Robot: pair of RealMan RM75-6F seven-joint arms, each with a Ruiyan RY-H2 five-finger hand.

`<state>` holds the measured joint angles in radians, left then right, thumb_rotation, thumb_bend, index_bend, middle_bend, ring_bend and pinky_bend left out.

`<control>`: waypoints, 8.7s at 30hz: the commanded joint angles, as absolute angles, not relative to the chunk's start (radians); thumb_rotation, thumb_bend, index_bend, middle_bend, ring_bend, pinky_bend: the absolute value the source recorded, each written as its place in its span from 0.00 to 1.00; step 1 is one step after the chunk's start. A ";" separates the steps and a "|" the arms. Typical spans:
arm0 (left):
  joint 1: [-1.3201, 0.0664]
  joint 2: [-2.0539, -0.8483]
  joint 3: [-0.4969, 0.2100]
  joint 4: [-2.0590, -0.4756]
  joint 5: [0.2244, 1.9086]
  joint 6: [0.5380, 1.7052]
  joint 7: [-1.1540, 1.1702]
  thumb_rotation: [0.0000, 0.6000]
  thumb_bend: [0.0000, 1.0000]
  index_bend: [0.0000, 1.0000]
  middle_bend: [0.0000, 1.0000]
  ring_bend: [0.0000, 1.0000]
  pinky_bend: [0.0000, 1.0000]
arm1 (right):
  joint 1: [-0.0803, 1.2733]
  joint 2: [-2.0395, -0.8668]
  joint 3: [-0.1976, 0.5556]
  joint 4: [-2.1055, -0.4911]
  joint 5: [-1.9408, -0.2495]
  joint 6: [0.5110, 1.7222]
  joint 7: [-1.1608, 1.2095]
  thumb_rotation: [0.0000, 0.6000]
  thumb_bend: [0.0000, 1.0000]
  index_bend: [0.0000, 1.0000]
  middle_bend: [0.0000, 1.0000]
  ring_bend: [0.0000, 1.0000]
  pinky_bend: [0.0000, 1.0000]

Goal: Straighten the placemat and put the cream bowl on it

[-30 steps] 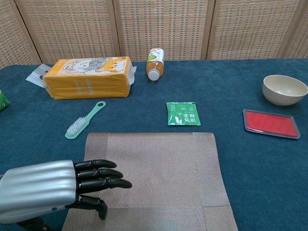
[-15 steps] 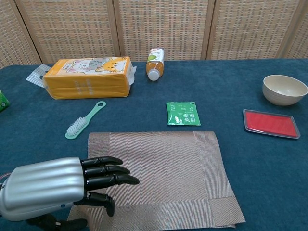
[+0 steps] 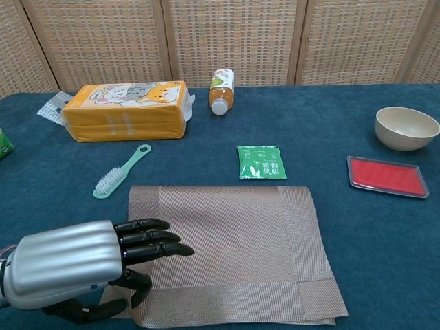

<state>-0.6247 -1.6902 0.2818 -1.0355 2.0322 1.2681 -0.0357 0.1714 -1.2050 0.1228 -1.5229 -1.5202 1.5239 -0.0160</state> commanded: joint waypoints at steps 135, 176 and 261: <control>-0.233 -1.146 -0.161 -1.806 1.249 1.461 0.265 1.00 0.00 0.00 0.00 0.00 0.00 | 0.802 -1.678 0.069 -1.259 -1.566 0.825 -0.275 1.00 0.78 0.48 0.00 0.00 0.00; -0.227 -1.142 -0.152 -1.827 1.264 1.444 0.275 1.00 0.00 0.00 0.00 0.00 0.00 | 0.768 -1.204 -0.157 -1.187 -2.055 1.148 -0.441 1.00 0.74 0.68 0.00 0.00 0.00; -0.836 -1.786 0.029 -0.924 1.744 0.983 -0.059 1.00 0.22 0.27 0.00 0.00 0.00 | 0.202 -1.218 0.098 -1.584 -1.544 1.589 -0.098 1.00 0.00 0.00 0.00 0.00 0.00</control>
